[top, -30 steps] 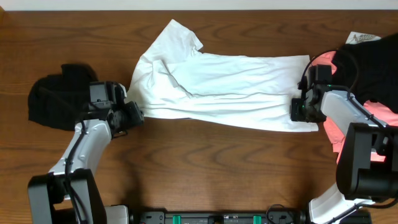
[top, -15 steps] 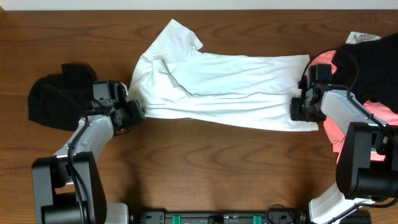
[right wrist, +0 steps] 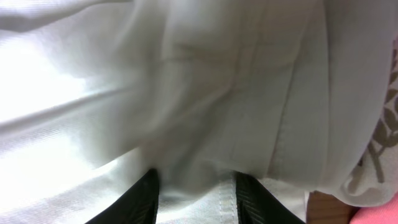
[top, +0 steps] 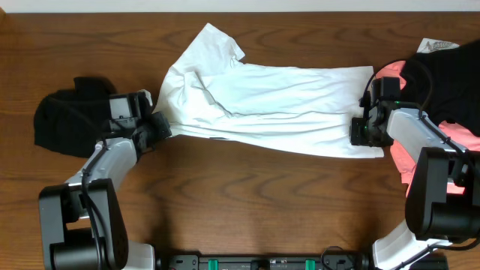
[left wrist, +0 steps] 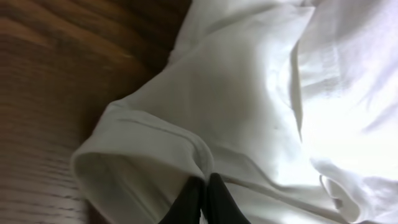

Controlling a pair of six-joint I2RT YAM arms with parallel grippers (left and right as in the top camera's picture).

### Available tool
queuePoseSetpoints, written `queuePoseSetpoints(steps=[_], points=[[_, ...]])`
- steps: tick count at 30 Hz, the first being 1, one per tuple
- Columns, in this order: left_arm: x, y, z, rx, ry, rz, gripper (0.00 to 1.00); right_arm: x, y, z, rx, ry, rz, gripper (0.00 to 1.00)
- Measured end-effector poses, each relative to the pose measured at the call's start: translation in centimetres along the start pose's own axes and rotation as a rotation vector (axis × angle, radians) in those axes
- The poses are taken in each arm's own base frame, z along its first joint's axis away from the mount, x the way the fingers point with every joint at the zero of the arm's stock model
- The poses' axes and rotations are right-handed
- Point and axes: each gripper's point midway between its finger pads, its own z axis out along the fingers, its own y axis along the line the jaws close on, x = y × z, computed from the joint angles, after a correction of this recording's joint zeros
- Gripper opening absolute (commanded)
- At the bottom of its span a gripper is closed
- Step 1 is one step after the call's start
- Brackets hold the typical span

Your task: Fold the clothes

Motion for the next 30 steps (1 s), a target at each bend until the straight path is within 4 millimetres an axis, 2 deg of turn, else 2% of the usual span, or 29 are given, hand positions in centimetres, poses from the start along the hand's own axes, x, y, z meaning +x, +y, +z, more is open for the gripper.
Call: queuePoseSetpoints(steps=[4,8,13,17,19,22,27,30], points=[[0.7,1.2,-0.3,-0.026,0.032,0.01,0.06,0.0,0.0,0.0,0.0,0.0,0.0,0.4],[1.8,2.8,-1.6,-0.1,0.074,0.015,0.06,0.0,0.0,0.0,0.0,-0.002,0.0,0.4],[2.4,3.1,-3.7,-0.135,0.092,0.021,0.06,0.0,0.0,0.0,0.0,-0.001,0.001,0.4],[2.8,3.2,-4.0,-0.139,0.106,0.017,0.06,0.0,0.0,0.0,-0.001,-0.001,0.001,0.4],[2.2,2.7,-3.9,-0.112,0.085,0.021,0.06,-0.1,0.0,0.0,-0.002,-0.002,0.001,0.4],[0.4,1.2,-3.8,-0.04,0.015,0.041,0.06,-0.2,0.1,0.0,-0.008,-0.006,0.001,0.4],[-3.0,-2.1,-4.6,0.064,-0.136,0.124,0.06,-0.7,0.3,0.1,-0.019,-0.027,0.003,0.4],[-3.2,-4.0,-4.6,0.103,-0.159,0.19,0.06,-0.9,0.4,0.1,-0.024,-0.036,0.003,0.41]])
